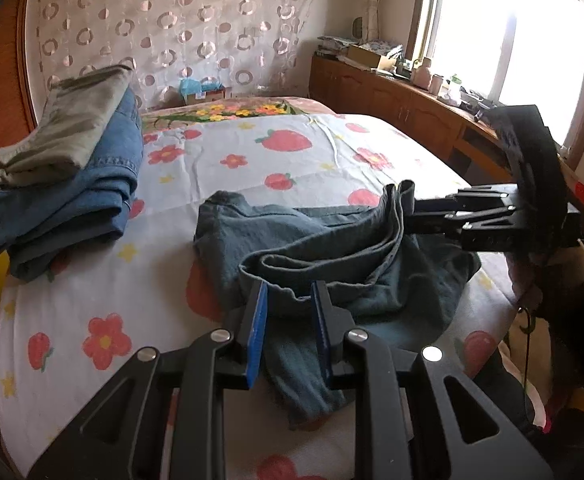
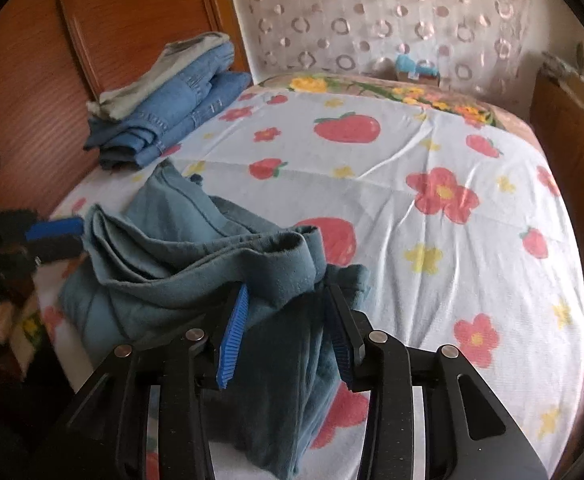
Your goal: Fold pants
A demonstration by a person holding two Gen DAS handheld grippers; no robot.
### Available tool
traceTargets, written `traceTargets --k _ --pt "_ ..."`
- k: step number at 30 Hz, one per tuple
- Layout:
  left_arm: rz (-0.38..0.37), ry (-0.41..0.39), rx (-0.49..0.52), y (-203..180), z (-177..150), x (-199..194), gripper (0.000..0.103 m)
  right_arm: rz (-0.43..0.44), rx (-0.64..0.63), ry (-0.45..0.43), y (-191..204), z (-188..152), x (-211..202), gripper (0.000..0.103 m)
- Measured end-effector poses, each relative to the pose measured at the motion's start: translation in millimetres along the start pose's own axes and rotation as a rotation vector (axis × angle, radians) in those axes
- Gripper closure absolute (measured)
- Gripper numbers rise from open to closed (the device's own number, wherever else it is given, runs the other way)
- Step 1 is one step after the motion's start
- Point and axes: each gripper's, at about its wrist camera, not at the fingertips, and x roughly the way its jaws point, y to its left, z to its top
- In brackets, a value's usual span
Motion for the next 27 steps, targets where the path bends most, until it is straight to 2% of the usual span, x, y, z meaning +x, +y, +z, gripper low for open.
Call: traceTargets --k 6,7,8,11,14,15,17,19,21,23,27 --pt "-0.009 0.004 0.000 3 6 12 0.081 0.012 -0.043 0.032 2 7 9 0.066" --pt "-0.007 0.000 0.001 4 7 14 0.081 0.018 -0.043 0.038 1 8 11 0.081" --pt "-0.003 -0.004 0.002 4 10 16 0.081 0.017 -0.044 0.039 0 9 12 0.089" --pt "0.013 -0.005 0.008 5 15 21 0.081 0.029 -0.015 -0.004 -3 12 8 0.098" --pt "0.028 -0.016 0.000 6 19 18 0.081 -0.106 0.037 -0.104 -7 15 -6 0.101" --pt "0.028 -0.027 -0.008 6 20 16 0.080 -0.122 0.060 -0.111 -9 15 -9 0.101" --pt "0.013 -0.048 -0.026 8 19 11 0.080 -0.091 0.073 -0.069 -12 16 -3 0.101" --pt "0.003 -0.042 -0.024 7 18 10 0.079 -0.113 0.053 -0.051 -10 15 0 0.100" --pt "0.002 -0.035 -0.018 6 15 11 0.076 -0.104 0.047 -0.022 -11 14 4 0.096" --pt "0.004 -0.020 -0.013 5 12 14 0.075 -0.108 0.046 -0.019 -11 12 4 0.081" --pt "0.036 0.007 -0.034 11 9 22 0.075 -0.057 0.025 -0.001 -7 4 -3 0.062"
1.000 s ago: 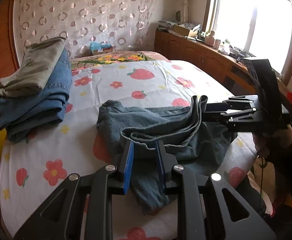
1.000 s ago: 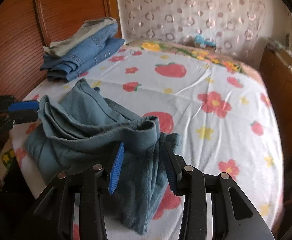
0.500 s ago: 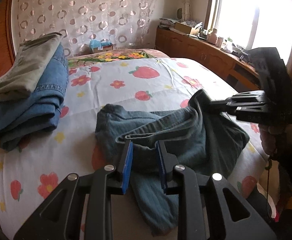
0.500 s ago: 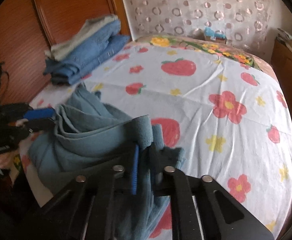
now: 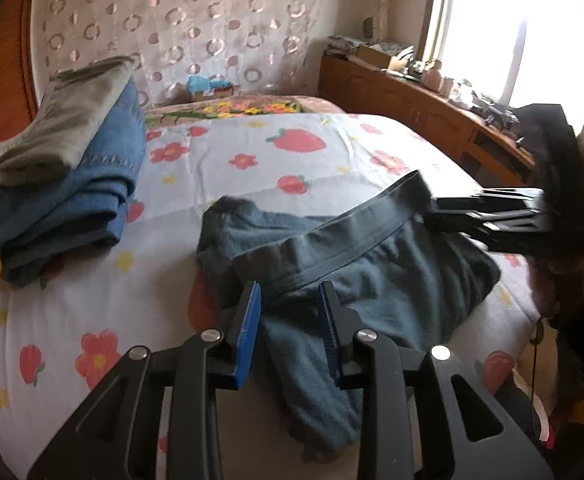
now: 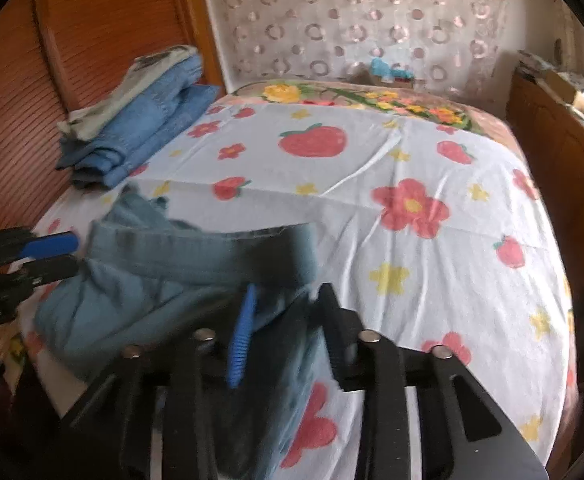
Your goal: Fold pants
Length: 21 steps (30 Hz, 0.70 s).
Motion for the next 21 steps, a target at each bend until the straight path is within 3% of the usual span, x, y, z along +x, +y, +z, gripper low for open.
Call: traceTargets --k 4,8,13,21 --pt "-0.003 0.007 -0.013 3 -1 4 0.075 -0.019 -0.049 0.037 8 -16 -1 0.056" --pt "0.022 0.064 0.001 2 -4 21 0.073 -0.031 -0.053 0.028 5 -27 0 0.051" --pt "0.066 0.031 0.031 -2 -8 24 0.063 -0.049 -0.058 0.010 7 -29 0 0.044" --pt "0.060 0.034 -0.010 3 -7 25 0.062 -0.047 -0.053 0.000 7 -30 0 0.042"
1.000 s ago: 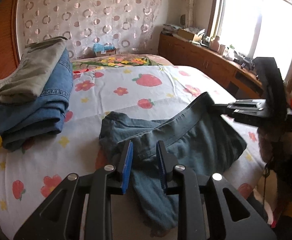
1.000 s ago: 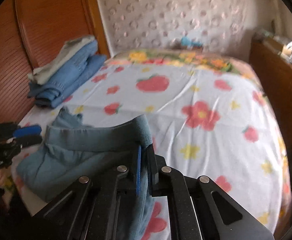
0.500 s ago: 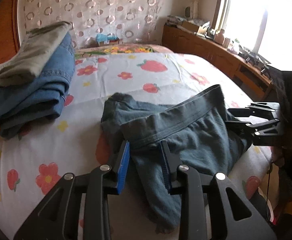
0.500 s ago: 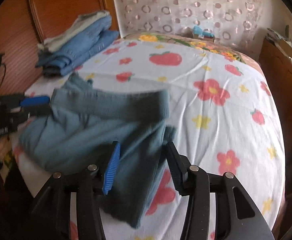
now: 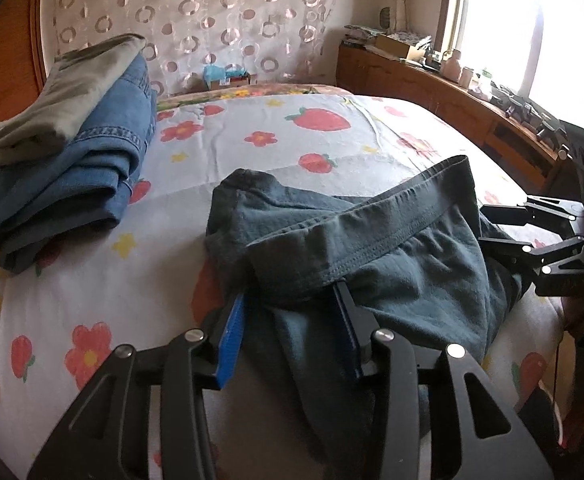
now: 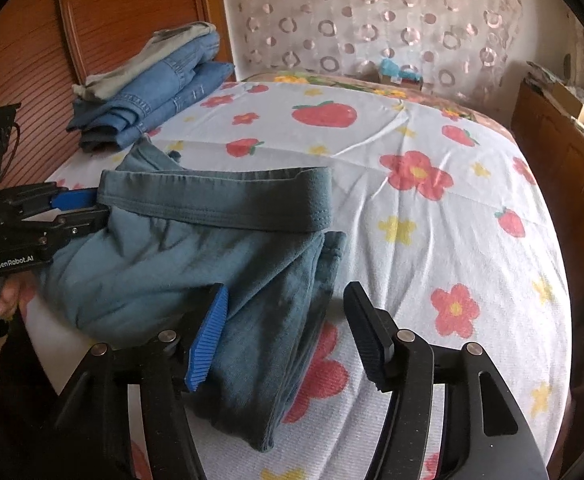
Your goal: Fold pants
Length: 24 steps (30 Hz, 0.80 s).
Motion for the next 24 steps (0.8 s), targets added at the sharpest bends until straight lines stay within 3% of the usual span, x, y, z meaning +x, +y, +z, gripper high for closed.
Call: traceTargets --k 4,9,11,14,18,24 --pt "-0.039 -0.019 -0.049 5 5 -6 0.062 -0.007 0.000 -0.001 1 0 1 0.042" --pt "-0.052 -0.035 -0.026 4 15 -7 0.076 0.000 0.005 -0.004 0 0 0 0.042" --pt "-0.052 -0.037 -0.018 3 19 -7 0.087 0.003 0.007 -0.005 0 0 0 0.042" --pt "-0.058 -0.087 -0.010 1 25 -20 0.093 0.006 0.011 -0.007 -1 0 -1 0.042" --pt "-0.048 -0.135 -0.011 0 38 -33 0.093 0.009 0.018 -0.011 -1 -1 -1 0.042" --pt "-0.025 -0.091 -0.028 7 45 -19 0.090 0.014 0.023 -0.013 -3 -1 -1 0.042"
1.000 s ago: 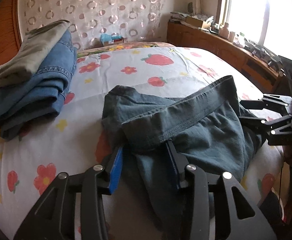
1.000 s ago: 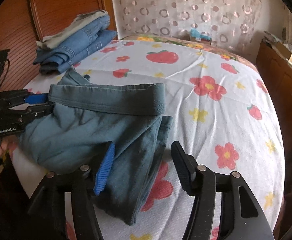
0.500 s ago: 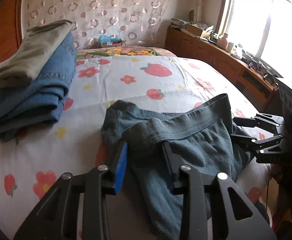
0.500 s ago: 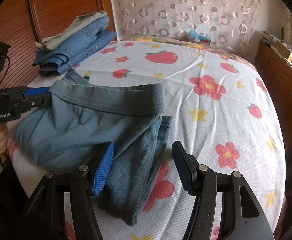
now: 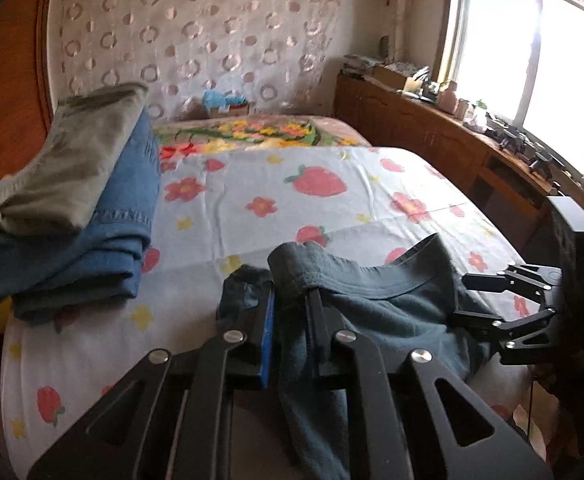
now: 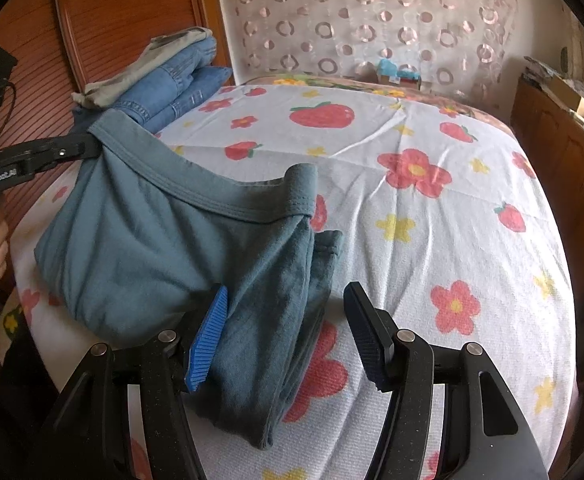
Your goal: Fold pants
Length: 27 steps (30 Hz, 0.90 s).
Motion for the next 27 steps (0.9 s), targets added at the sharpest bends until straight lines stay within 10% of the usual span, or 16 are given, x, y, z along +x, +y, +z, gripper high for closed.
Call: traceTargets --k 7,27 --pt "0.016 0.014 0.015 2 -12 -6 0.064 0.000 0.000 0.000 0 0 0 0.042" --pt "-0.035 0.099 0.013 -13 -73 -12 0.064 -0.007 0.029 -0.007 -4 -1 -8 0.042"
